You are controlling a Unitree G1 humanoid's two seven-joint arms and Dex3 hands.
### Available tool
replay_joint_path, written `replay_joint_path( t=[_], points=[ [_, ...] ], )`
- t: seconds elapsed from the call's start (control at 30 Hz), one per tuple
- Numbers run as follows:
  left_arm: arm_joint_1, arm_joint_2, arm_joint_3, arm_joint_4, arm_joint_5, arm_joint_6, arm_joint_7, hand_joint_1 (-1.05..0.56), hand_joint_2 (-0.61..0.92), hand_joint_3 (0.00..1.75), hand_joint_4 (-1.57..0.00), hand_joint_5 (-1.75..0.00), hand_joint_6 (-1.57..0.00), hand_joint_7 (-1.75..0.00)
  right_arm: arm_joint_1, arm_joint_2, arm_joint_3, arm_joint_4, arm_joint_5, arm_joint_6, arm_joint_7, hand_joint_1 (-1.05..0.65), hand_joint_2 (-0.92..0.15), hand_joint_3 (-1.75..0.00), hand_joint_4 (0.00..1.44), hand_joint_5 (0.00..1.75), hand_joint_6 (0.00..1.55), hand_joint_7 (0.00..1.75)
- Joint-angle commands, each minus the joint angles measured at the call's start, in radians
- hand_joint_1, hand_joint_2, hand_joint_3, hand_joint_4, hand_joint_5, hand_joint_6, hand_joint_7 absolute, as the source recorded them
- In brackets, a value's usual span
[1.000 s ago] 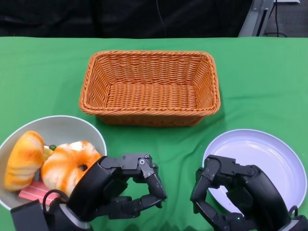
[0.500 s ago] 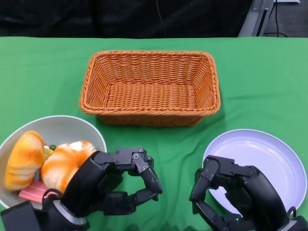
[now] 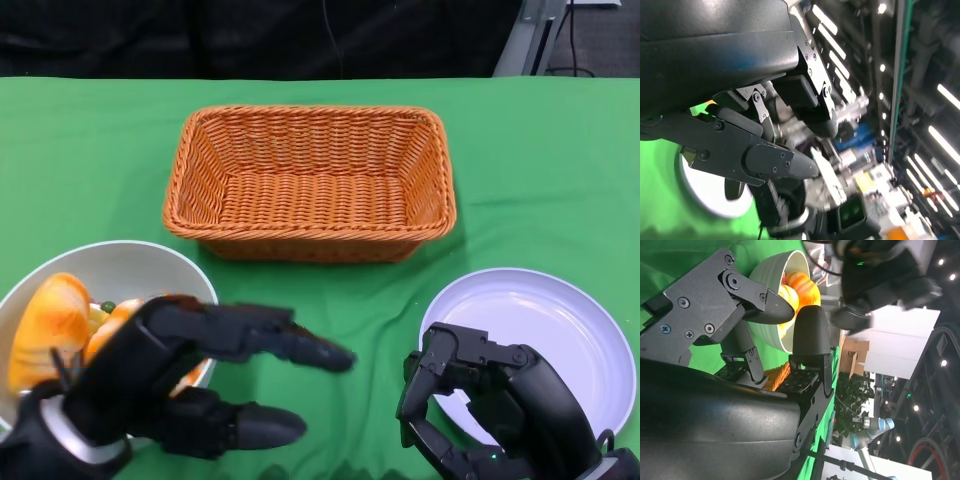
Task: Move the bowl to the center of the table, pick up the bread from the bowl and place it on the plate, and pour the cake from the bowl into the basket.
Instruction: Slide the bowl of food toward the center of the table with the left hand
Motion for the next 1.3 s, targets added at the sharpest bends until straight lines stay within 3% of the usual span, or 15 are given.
replay_joint_path(
  t=[0.03, 0.37, 0.73, 0.93, 1.3],
  points=[
    [0.002, 0.005, 0.047, -0.016, -0.034, 0.005, 0.043, -0.62, 0.92, 0.21, -0.73, -0.10, -0.72, 0.00, 0.005, -0.004, -0.007, -0.002, 0.000, -0.001, -0.003, -0.17, -0.42, -1.11, 0.78, 1.63, 0.67, 1.42],
    [-0.076, 0.022, 0.188, 0.074, -0.116, 0.060, 0.087, -0.76, 0.92, 0.25, -0.56, 0.00, -0.55, 0.00, -0.001, 0.009, -0.009, 0.024, -0.019, -0.037, -0.015, -0.15, -0.41, -1.12, 0.79, 1.60, 0.69, 1.40],
    [-0.189, 0.015, 0.349, 0.286, -0.088, -0.026, 0.172, -0.77, 0.92, 0.30, -0.63, -0.02, -0.58, -0.01, -0.005, 0.012, -0.011, 0.034, -0.014, -0.039, -0.015, -0.15, -0.39, -1.16, 0.81, 1.60, 0.71, 1.38],
    [-0.216, 0.024, 0.385, 0.340, -0.077, -0.034, 0.197, -0.75, 0.92, 0.29, -0.65, -0.02, -0.59, -0.01, -0.005, 0.013, -0.012, 0.034, -0.017, -0.041, -0.016, -0.14, -0.39, -1.17, 0.81, 1.61, 0.71, 1.38],
    [-0.342, 0.098, 0.424, 0.727, 0.061, -0.061, 0.283, -0.76, 0.92, 0.31, -0.68, -0.01, -0.60, 0.00, -0.008, 0.013, -0.012, 0.038, -0.015, -0.043, -0.015, -0.17, -0.39, -1.16, 0.80, 1.61, 0.70, 1.39]
  ],
)
